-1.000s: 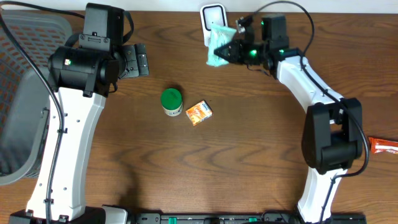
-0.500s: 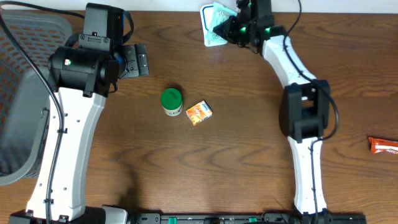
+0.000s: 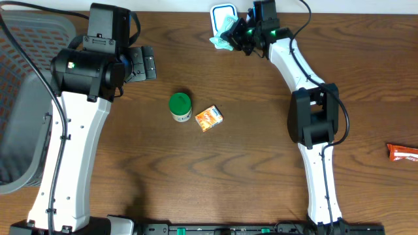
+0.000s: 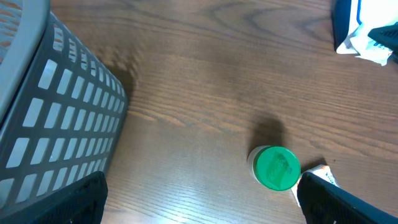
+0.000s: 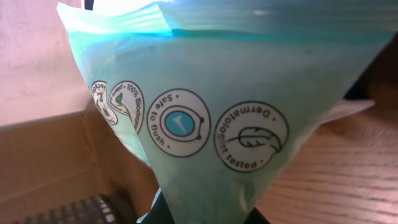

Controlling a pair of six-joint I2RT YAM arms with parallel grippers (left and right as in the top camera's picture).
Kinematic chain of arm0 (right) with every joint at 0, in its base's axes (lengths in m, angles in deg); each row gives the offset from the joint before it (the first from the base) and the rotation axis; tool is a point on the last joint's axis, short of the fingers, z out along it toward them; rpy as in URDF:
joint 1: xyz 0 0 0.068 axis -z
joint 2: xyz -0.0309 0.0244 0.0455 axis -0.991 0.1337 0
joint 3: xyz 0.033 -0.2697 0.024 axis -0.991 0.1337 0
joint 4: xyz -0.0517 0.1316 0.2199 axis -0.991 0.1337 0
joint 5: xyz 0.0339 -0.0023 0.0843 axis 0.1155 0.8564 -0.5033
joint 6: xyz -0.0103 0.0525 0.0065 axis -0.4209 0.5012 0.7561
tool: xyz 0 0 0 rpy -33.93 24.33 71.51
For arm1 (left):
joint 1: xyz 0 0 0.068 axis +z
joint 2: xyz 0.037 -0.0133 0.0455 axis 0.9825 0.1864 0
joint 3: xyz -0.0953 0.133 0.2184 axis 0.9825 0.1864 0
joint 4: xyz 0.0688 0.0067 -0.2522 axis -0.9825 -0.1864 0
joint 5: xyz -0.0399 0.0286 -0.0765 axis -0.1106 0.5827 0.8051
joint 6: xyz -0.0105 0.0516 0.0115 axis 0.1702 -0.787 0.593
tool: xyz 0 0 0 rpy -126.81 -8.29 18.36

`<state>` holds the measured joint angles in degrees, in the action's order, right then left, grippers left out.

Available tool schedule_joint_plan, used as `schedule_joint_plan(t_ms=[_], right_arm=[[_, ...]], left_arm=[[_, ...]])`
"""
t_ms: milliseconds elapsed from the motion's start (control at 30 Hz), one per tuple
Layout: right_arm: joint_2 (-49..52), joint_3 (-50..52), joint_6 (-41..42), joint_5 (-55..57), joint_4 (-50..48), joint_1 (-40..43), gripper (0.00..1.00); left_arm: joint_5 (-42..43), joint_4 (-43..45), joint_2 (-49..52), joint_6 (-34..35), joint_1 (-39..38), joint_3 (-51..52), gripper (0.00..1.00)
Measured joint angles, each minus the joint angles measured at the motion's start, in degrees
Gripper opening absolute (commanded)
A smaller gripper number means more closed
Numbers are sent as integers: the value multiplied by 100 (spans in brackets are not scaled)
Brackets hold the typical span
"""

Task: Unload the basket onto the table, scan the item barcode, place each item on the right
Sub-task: 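Carry the wipes pack to the right table edge and release it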

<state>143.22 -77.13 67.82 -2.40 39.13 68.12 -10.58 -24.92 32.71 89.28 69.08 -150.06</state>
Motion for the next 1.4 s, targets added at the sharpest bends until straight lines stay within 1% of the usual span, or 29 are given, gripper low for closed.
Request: schedule_joint_plan(t_ms=[167, 267, 333, 400, 467, 533, 567, 700, 733, 800, 867, 967, 1067, 1133, 1200, 1400], right_arm=[[0, 0, 562, -249, -212, -74, 1], [4, 7, 918, -852, -776, -92, 1], [4, 9, 1128, -1401, -1349, -83, 2], [-11, 4, 1228, -1790, -1622, -66, 2], [-52, 4, 1226, -2041, -1565, -28, 1], [-146, 4, 1025, -2057, -984, 17, 2], [-232, 9, 879, -1971, -520, 46, 2], [-752, 44, 177, -905, 1504, 173, 2], [-981, 52, -66, -356, 2142, 205, 2], [-1554, 55, -566, 785, 2918, 278, 1], [-2197, 55, -1088, 2190, 3882, 304, 1], [-2874, -11, -1530, 3998, 4996, 341, 1], [-3189, -70, -1790, 5469, 5967, 494, 1], [-3195, 35, -1875, 6000, 6148, 693, 1], [-3145, 345, -1943, 6363, 6135, 984, 1], [-2929, 1908, -2050, 6813, 5510, 2055, 1]], left_arm=[[0, 0, 0, 0, 0, 0, 98], [0, 0, 0, 0, 0, 0, 98], [0, 0, 0, 0, 0, 0, 98], [0, 0, 0, 0, 0, 0, 98], [0, 0, 0, 0, 0, 0, 98], [0, 0, 0, 0, 0, 0, 98], [0, 0, 0, 0, 0, 0, 98], [4, -4, 0, 0, 0, 0, 98], [-2, 2, 0, 0, 0, 0, 98], [0, -4, 0, 0, 0, 0, 98], [2, -4, 2, 0, 0, 0, 98], [0, 0, 2, 0, 0, 0, 98], [0, -2, 2, 0, 0, 0, 98], [2, -2, 2, 0, 0, 0, 98], [0, 0, 2, 0, 0, 0, 98], [0, 0, 2, 0, 0, 0, 98]])
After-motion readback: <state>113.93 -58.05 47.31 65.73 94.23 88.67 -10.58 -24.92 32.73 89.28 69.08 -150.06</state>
